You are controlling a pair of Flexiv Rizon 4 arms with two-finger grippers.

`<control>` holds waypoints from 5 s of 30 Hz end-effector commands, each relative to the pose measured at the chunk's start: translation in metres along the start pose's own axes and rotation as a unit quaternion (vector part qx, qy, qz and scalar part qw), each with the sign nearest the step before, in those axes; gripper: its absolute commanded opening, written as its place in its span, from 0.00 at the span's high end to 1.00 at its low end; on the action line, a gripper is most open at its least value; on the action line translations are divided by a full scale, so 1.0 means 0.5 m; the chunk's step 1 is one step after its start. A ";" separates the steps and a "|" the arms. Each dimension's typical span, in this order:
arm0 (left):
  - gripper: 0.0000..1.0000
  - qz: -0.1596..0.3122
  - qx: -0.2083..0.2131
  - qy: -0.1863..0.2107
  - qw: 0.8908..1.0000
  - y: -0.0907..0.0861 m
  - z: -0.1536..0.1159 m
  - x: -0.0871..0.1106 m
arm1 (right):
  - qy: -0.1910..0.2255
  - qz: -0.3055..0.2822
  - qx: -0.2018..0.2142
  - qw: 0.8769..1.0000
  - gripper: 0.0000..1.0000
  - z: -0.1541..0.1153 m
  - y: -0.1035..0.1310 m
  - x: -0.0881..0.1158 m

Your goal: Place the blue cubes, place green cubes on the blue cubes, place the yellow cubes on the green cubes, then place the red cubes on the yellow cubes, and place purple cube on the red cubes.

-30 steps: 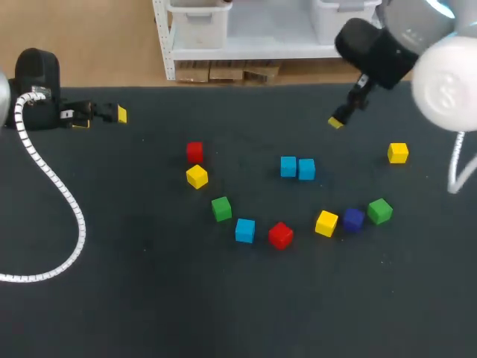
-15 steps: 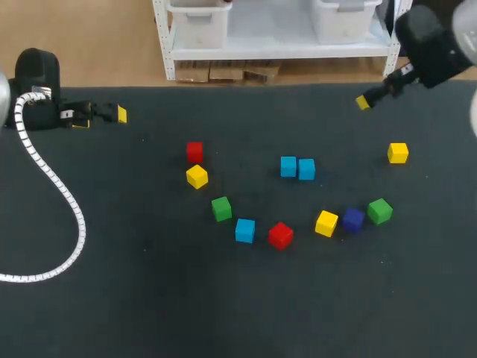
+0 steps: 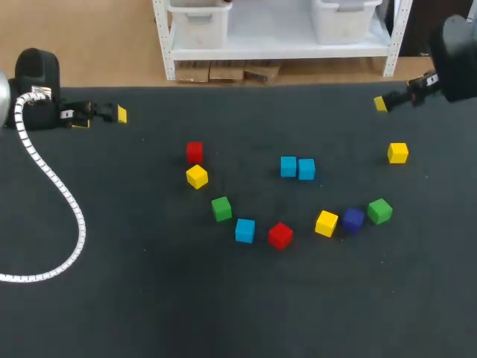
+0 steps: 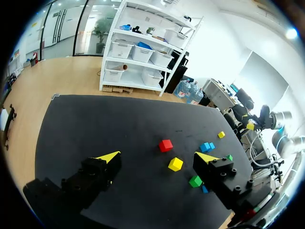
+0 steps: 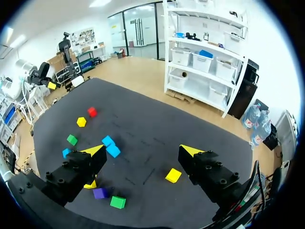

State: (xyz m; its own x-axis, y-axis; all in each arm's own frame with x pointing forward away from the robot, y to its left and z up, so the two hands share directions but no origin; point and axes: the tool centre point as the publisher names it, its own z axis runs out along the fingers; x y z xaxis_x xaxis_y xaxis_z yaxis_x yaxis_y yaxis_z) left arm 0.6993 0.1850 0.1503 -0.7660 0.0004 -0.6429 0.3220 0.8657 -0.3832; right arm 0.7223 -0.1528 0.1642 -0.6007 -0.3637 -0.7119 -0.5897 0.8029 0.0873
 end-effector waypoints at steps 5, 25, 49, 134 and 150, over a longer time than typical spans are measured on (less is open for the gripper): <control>0.00 0.000 0.000 0.000 1.000 0.000 0.000 0.000 | 0.001 0.000 0.013 1.000 0.00 -0.002 0.006 0.000; 0.00 0.054 -0.003 0.013 0.998 -0.023 0.002 0.002 | 0.001 0.000 0.013 1.000 0.00 -0.002 0.006 0.000; 0.00 0.518 -0.017 0.300 0.801 -0.217 0.051 0.136 | 0.001 0.000 0.013 1.000 0.00 -0.002 0.006 0.000; 0.00 0.577 0.077 0.411 0.702 -0.339 0.262 0.358 | 0.001 0.000 0.013 1.000 0.00 -0.002 0.006 0.000; 0.48 0.593 0.121 0.407 0.684 -0.336 0.286 0.378 | 0.001 0.000 0.013 1.000 0.00 -0.002 0.006 0.000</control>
State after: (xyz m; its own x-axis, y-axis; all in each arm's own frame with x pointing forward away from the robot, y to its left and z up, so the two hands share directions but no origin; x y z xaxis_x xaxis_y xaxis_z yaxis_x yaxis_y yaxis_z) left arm 0.5759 -0.0305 0.0013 0.0885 0.9945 -0.0552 0.9936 -0.0921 -0.0661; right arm 0.7215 -0.1521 0.1653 -0.6027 -0.3656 -0.7093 -0.5802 0.8110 0.0750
